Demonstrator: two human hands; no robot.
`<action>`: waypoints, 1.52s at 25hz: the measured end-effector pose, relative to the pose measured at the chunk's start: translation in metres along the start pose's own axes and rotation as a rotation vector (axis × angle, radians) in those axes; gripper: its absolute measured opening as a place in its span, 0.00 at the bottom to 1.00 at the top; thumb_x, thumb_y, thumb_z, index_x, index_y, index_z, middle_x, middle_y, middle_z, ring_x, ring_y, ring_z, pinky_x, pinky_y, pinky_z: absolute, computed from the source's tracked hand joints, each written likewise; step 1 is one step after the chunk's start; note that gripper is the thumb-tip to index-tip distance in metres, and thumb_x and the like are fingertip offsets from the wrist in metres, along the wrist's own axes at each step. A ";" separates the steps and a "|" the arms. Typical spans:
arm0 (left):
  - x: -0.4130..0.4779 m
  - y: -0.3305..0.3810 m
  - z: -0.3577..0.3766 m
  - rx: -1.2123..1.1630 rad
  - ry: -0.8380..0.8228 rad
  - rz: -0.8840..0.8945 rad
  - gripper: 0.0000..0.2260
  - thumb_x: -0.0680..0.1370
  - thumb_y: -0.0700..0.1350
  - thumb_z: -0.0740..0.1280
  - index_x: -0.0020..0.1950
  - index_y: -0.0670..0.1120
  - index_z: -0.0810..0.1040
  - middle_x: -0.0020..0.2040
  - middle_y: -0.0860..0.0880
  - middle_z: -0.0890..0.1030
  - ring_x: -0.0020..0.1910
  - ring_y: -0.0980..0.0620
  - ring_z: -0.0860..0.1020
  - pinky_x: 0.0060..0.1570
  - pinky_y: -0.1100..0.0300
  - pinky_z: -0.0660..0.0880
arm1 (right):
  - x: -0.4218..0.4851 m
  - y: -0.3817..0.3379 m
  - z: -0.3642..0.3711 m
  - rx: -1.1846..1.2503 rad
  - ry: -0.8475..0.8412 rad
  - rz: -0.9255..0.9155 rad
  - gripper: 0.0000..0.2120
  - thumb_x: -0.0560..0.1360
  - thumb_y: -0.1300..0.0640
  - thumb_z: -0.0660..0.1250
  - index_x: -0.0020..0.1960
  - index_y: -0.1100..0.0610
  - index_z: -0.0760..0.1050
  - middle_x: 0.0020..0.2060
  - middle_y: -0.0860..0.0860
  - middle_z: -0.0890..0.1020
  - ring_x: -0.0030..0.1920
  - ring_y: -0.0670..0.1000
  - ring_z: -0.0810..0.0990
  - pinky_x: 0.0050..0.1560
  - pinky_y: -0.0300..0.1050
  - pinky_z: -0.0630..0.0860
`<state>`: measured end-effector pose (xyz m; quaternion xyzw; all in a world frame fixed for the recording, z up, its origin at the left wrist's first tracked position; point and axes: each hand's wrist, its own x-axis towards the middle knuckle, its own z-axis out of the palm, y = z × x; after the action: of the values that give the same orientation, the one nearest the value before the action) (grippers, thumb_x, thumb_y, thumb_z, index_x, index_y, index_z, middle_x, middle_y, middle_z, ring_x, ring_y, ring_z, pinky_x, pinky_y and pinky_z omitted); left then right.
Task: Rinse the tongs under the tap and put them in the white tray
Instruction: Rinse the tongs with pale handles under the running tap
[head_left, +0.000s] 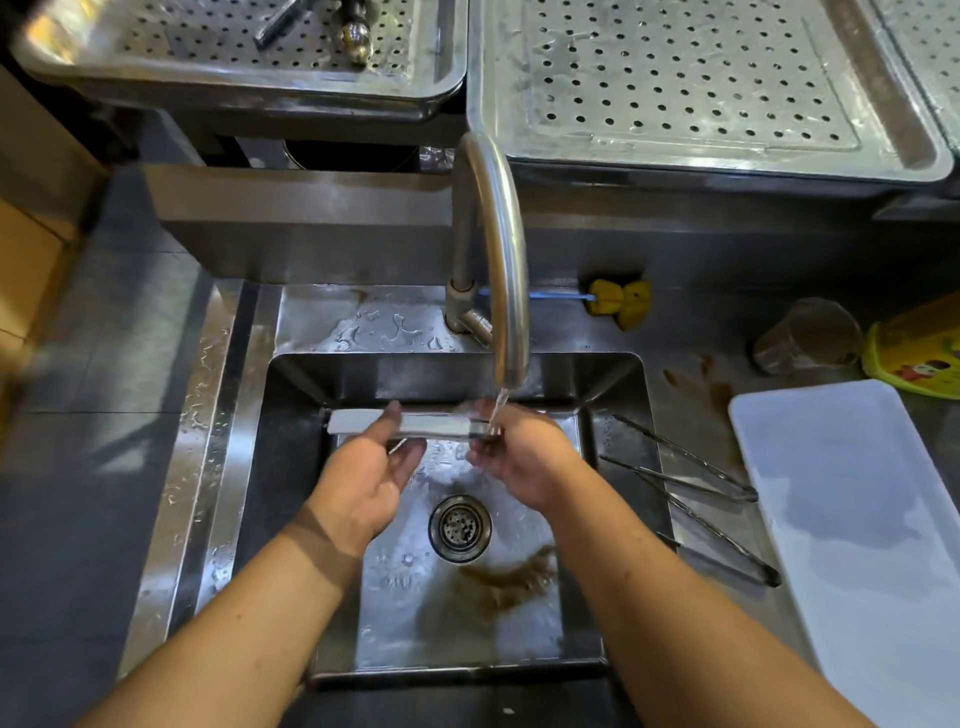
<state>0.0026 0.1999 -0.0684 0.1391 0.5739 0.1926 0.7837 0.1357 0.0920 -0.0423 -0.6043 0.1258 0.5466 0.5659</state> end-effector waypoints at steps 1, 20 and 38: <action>0.000 0.002 -0.003 -0.045 0.000 0.010 0.09 0.83 0.41 0.71 0.63 0.43 0.80 0.57 0.44 0.85 0.55 0.47 0.84 0.41 0.58 0.85 | 0.002 0.002 0.007 0.087 0.004 0.031 0.06 0.82 0.58 0.68 0.48 0.59 0.81 0.40 0.57 0.79 0.34 0.52 0.77 0.33 0.44 0.80; -0.020 -0.048 0.043 0.336 -0.192 -0.179 0.13 0.74 0.46 0.79 0.54 0.40 0.85 0.45 0.43 0.85 0.40 0.45 0.86 0.53 0.47 0.84 | -0.078 0.007 -0.061 -0.656 -0.063 -0.106 0.11 0.84 0.58 0.67 0.66 0.52 0.72 0.44 0.54 0.86 0.27 0.47 0.73 0.28 0.42 0.68; 0.025 -0.050 -0.042 1.113 0.222 0.125 0.45 0.70 0.56 0.80 0.76 0.35 0.63 0.59 0.41 0.78 0.50 0.41 0.78 0.48 0.52 0.77 | -0.022 -0.096 0.039 -0.363 0.060 -0.353 0.01 0.78 0.61 0.68 0.49 0.57 0.77 0.30 0.48 0.80 0.39 0.52 0.81 0.37 0.50 0.78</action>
<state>-0.0234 0.1670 -0.1247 0.5438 0.6583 -0.0793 0.5144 0.1816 0.1448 0.0374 -0.7246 -0.0651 0.4349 0.5306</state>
